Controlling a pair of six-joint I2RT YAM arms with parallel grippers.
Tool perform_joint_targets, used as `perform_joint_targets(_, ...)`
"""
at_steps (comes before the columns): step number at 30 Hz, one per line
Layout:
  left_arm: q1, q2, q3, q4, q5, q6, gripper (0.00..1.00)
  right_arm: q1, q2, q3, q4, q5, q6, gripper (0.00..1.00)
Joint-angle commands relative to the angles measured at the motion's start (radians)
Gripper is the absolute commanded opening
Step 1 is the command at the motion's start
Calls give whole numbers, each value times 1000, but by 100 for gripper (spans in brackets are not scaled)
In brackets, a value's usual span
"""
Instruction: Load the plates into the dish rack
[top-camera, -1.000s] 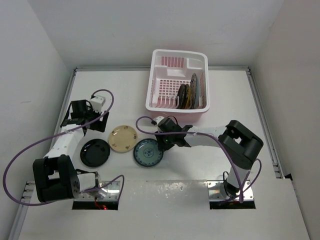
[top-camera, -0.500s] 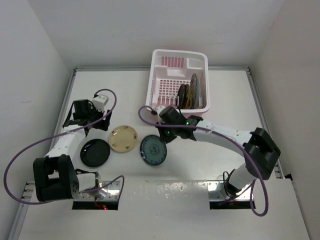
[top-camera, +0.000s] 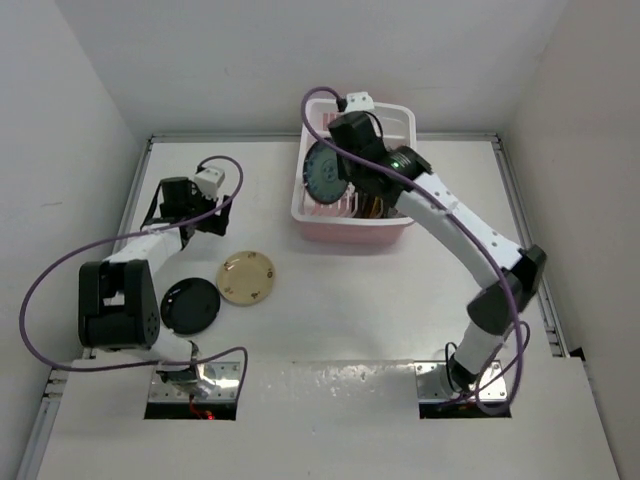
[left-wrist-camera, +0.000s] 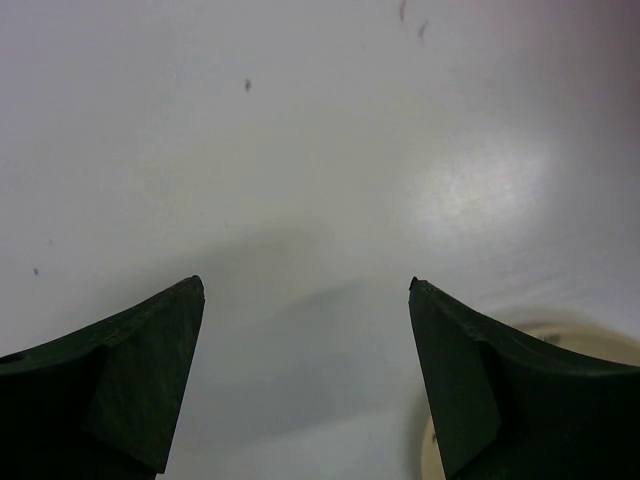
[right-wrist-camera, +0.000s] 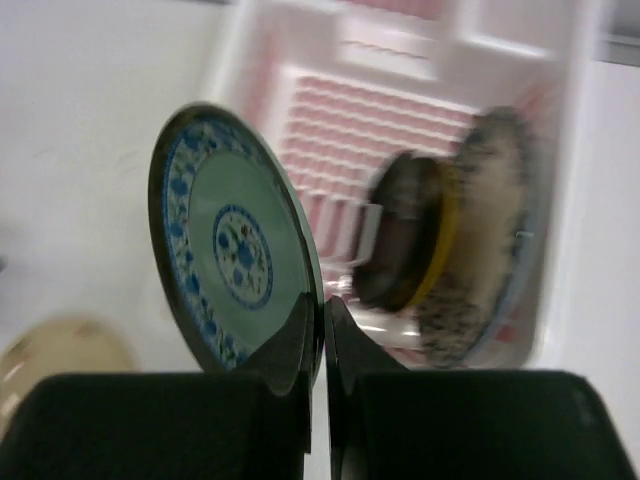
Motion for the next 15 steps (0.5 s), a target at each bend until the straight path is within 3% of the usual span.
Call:
perform_joint_targets(1,-37,99,136,130,-45,-43,87,6,179,196,-199,500,57,0)
perform_joint_targets(6,-47,257,292,151,-67,-65,86,7,357,365,-277,722,31,0)
perform_joint_targets(15,5,354,359,193,-67,-2,86,11,491,370,-279,881,22,0)
